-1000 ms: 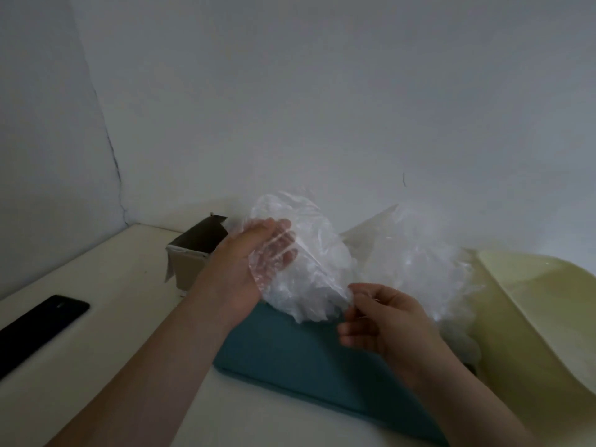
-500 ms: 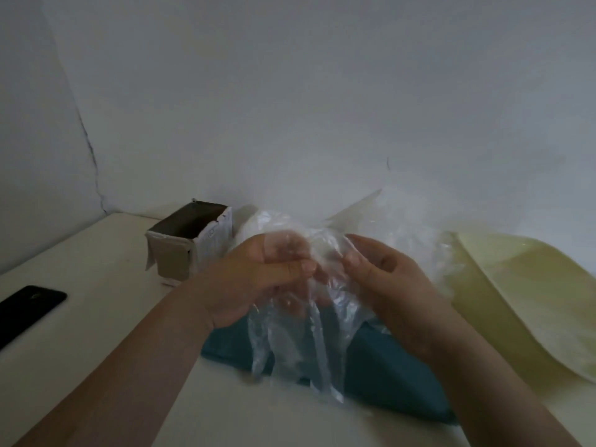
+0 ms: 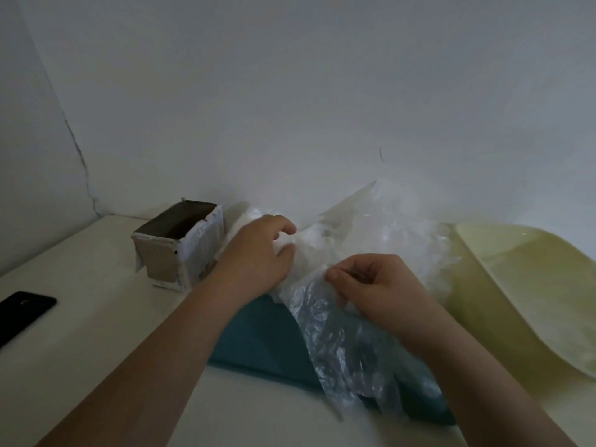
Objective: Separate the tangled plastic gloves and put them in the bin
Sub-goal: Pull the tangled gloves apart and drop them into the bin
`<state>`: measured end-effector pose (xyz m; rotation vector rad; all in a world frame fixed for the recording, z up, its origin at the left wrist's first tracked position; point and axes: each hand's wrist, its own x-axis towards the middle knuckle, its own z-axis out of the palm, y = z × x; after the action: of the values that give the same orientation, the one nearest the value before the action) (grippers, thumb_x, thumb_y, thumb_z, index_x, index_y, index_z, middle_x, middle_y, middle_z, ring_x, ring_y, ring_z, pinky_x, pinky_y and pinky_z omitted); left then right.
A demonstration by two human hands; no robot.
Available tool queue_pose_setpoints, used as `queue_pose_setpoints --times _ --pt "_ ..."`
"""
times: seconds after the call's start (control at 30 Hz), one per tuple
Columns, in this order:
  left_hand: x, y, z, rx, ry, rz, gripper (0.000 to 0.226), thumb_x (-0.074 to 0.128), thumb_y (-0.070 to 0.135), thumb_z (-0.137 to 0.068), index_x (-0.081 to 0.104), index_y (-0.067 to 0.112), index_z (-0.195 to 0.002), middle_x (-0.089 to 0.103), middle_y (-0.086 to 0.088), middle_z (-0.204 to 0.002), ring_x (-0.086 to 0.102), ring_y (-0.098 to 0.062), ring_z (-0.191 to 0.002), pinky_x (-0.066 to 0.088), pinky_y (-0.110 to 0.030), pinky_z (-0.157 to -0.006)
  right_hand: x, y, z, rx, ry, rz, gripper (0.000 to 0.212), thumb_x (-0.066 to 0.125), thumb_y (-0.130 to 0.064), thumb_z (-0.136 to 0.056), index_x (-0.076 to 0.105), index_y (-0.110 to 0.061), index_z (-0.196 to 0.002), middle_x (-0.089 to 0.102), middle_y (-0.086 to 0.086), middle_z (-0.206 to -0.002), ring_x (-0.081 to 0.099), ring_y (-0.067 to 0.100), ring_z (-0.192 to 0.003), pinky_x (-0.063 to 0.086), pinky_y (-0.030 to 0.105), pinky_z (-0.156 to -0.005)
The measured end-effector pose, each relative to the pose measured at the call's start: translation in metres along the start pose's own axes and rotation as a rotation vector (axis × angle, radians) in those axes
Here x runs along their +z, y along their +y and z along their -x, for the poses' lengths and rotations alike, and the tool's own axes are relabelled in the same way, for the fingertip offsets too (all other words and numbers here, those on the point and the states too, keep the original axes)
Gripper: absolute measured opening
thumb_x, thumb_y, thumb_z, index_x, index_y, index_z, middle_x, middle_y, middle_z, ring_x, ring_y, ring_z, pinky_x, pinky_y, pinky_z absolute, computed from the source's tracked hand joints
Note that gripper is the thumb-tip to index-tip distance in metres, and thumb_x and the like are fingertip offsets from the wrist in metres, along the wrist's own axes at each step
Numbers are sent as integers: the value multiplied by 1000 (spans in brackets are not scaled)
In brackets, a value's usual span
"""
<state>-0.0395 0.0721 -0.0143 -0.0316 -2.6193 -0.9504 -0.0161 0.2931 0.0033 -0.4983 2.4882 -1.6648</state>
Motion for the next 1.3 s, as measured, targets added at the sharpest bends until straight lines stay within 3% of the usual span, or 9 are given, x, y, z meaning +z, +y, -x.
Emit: queue_pose_setpoints --times 0.1,0.3,0.4,0.57,0.7,0.83,0.97,1.13,1.3 --pt "27 -13 -12 -13 -155 -232 56 76 51 -88 61 27 -136 64 6 -126 59 -19 -116 52 -41 -98 0 6 -2 -53 -25 58 24 69 -27 -98 77 -12 -81 74 9 -72 64 10 -58 53 26 -60" --pt "26 -18 -6 33 57 -28 3 77 29 -92 75 29 -94 67 18 -86 64 0 -80 47 -16 -73 2 12 -6 -79 -73 89 25 68 -27 -99 75 -13 -80 71 10 -71 55 5 -51 46 23 -55" --pt "14 -16 0 54 3 40 15 70 27 -98 78 24 -85 74 11 -81 68 -6 -77 57 -27 -74 3 16 -8 -92 -77 108 25 67 -28 -99 74 -15 -79 67 5 -65 54 9 -53 46 30 -57" --pt "-10 -6 2 165 288 73 18 61 18 -104 78 19 -112 74 10 -110 65 -6 -101 54 -27 -91 3 12 -6 -105 -28 -24 23 64 -25 -102 76 -18 -84 70 5 -67 61 18 -56 52 36 -55" --pt "-31 12 6 353 429 135 16 66 12 -101 77 16 -111 71 10 -109 66 -8 -100 53 -15 -80 -6 0 -1 -205 -37 -344 17 65 -16 -95 80 -8 -95 77 10 -105 73 20 -98 60 36 -83" --pt "-24 29 15 583 322 171 11 74 7 -89 80 10 -98 74 2 -108 67 -9 -99 57 -21 -86 -20 0 -2 -127 -199 -533 12 72 -18 -88 81 -13 -94 60 -4 -146 53 19 -139 41 48 -111" --pt "-10 39 27 598 148 307 22 74 25 -83 81 11 -98 72 5 -108 68 -10 -98 58 -25 -85 -21 11 -8 -6 -296 -756 38 74 -20 -84 66 6 -110 65 22 -119 59 38 -114 51 46 -93" --pt "1 48 33 691 214 316 24 65 -17 -81 79 3 -84 76 -3 -110 71 -9 -103 56 -23 -85 -22 8 -6 -29 -256 -877 19 65 -20 -86 72 -4 -94 69 17 -95 67 32 -88 59 38 -73" --pt "-3 49 35 579 201 469 39 52 -20 -77 79 8 -78 80 3 -96 76 -8 -95 58 -21 -87 -25 11 -9 -130 -160 -841 60 88 -29 -71 69 11 -111 70 27 -116 69 39 -103 59 41 -82"
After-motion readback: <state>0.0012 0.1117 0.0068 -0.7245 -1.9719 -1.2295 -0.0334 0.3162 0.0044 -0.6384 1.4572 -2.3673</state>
